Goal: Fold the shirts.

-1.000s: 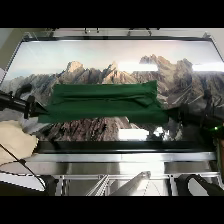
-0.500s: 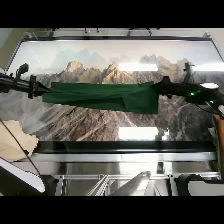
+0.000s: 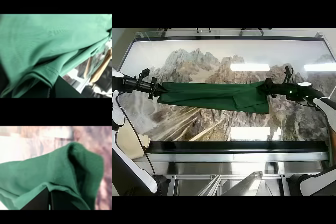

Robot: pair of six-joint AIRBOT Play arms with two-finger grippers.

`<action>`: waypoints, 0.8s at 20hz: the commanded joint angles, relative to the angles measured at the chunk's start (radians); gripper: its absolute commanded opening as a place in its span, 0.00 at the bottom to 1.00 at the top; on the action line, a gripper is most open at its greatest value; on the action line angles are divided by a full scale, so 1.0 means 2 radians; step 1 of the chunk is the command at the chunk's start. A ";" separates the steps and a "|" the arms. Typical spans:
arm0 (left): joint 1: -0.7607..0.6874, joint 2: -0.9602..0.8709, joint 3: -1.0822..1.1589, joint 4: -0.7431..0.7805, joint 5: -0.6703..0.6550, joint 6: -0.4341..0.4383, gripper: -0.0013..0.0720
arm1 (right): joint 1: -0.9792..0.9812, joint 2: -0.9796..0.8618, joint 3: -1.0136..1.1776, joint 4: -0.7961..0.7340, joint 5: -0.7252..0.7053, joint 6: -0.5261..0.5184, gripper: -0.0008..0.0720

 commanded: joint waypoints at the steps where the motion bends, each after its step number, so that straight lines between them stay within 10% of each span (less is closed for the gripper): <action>1: 0.017 -0.010 0.005 0.000 -0.004 -0.014 0.02 | -0.002 -0.007 0.003 -0.005 -0.008 -0.010 0.05; 5: 0.016 -0.010 0.005 -0.002 -0.012 -0.014 0.04 | -0.002 -0.007 0.003 -0.009 -0.009 -0.010 0.05; 7: 0.013 -0.010 0.005 -0.007 -0.020 -0.015 0.52 | -0.002 -0.006 0.003 -0.009 0.002 -0.014 0.06; 9: 0.014 -0.010 0.005 -0.025 -0.030 -0.015 1.00 | -0.008 -0.003 0.003 -0.010 0.043 -0.033 0.52; 11: 0.025 -0.009 0.005 -0.104 -0.041 -0.018 1.00 | -0.032 0.009 0.003 -0.016 0.090 -0.044 0.72; 15: 0.053 0.014 0.005 -0.285 -0.048 -0.016 0.97 | -0.103 0.051 0.003 -0.075 0.168 -0.042 0.74; 16: 0.057 0.026 0.005 -0.282 -0.049 -0.015 0.72 | -0.114 0.058 0.003 -0.102 0.178 -0.035 0.74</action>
